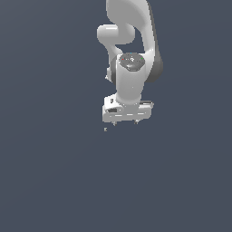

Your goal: Pick up the object and move it to a goal position.

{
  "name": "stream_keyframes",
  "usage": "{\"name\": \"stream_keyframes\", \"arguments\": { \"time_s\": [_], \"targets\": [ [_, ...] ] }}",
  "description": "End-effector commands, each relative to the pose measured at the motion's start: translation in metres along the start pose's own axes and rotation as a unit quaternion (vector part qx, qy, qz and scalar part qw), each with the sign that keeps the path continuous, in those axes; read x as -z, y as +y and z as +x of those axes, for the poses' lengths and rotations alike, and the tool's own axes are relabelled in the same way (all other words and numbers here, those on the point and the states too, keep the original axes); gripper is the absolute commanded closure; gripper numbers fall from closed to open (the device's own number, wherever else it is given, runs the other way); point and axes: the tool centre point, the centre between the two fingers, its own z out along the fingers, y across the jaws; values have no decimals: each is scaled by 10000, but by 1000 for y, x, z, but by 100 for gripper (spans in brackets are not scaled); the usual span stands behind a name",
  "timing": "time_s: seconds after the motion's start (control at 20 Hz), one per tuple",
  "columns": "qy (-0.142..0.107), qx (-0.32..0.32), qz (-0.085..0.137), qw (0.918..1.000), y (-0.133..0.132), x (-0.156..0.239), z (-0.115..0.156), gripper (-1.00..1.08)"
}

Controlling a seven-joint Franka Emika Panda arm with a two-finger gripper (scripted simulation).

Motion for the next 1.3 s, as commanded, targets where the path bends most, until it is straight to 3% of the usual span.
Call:
{"name": "stream_keyframes", "arguments": {
  "time_s": [0.0, 0.45, 1.25],
  "targets": [
    [0, 0, 0, 10000, 0, 0, 0, -92],
    [56, -352, -20, 9994, 36, 12, 0, -92],
    [46, -88, -32, 9999, 47, -7, -8, -92]
  ]
}}
